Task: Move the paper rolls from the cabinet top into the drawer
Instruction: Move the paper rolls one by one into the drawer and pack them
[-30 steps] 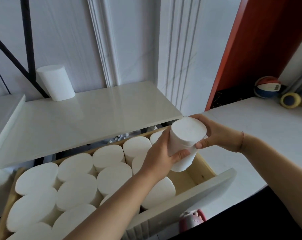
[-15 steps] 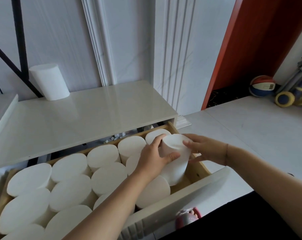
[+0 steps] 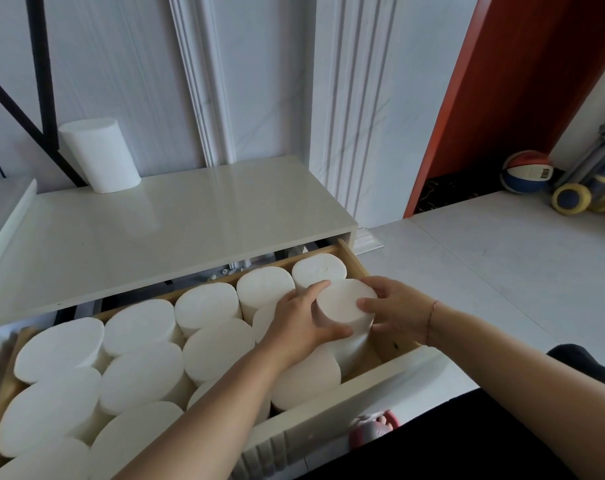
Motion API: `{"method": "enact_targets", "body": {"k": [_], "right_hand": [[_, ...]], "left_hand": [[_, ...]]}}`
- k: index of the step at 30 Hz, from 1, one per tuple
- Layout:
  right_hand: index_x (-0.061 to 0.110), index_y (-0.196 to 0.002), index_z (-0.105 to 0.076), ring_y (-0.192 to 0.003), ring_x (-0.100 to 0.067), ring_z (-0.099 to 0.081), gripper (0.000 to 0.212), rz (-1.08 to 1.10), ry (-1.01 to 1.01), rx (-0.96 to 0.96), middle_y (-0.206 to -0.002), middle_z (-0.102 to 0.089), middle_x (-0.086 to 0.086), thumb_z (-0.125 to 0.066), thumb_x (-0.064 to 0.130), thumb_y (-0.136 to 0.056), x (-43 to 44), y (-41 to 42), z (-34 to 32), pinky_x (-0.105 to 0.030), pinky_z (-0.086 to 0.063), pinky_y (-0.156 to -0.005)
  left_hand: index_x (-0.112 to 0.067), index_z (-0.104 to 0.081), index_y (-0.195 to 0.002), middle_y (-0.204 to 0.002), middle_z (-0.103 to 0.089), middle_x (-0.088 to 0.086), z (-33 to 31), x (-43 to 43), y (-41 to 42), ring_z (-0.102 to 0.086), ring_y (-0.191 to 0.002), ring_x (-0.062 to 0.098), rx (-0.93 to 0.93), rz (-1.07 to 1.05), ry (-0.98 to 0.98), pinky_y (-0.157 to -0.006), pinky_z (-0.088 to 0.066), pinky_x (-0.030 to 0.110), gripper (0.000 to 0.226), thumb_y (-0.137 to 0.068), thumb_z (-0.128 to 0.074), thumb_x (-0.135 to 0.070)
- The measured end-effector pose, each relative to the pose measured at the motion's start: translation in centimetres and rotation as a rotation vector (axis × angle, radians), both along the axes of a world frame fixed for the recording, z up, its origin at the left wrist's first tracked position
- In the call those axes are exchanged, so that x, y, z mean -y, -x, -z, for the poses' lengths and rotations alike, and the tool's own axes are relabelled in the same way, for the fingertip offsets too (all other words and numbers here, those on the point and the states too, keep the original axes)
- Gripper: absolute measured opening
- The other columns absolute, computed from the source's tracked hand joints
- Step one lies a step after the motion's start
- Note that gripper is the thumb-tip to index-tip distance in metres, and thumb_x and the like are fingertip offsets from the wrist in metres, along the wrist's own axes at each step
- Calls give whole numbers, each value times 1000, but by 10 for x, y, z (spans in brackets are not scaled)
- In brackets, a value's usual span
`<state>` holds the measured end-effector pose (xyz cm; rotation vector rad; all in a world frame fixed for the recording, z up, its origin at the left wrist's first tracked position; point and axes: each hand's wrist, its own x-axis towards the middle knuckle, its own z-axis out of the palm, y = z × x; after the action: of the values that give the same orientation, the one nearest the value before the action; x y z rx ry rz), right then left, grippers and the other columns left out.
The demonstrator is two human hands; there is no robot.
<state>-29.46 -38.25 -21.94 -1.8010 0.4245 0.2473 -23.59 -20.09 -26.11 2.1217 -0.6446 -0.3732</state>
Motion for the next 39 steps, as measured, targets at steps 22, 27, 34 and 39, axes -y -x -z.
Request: {"method": "enact_targets", "body": {"k": [22, 27, 34, 39], "right_hand": [[1, -134, -41, -112, -37, -55, 51, 119, -339, -517, -130, -51, -21, -62, 21, -92, -7, -3, 17, -50, -53, -82], [4, -140, -38, -127, -40, -47, 61, 236, -586, -521, -139, -45, -22, -66, 18, -88, -7, -6, 22, -57, -42, -101], [5, -142, -37, -133, -35, -40, 58, 424, -605, -341, -146, -38, -18, -62, 12, -91, -20, -13, 29, -52, -43, -103], [6, -141, -38, -132, -37, -41, 55, 463, -622, -315, -145, -40, -19, -61, 12, -91, -26, -14, 28, -50, -46, -96]], "left_hand": [[-25, -51, -131, -136, -47, -7, 8, -11, -3, -37, -124, 12, 355, 38, -148, -106, -23, 26, 63, -76, -70, -49], [-29, -55, -128, -134, -45, -12, 15, -12, -4, -33, -123, 10, 465, 55, -224, -100, -11, 22, 50, -86, -53, -55], [-26, -35, -142, -142, -36, -3, 19, -9, -4, -28, -128, 17, 549, 28, -293, -107, -16, 30, 53, -93, -42, -47], [-26, -32, -142, -155, -21, -2, 18, -8, -5, -13, -142, 16, 556, 43, -330, -114, -2, 31, 49, -97, -38, -42]]}}
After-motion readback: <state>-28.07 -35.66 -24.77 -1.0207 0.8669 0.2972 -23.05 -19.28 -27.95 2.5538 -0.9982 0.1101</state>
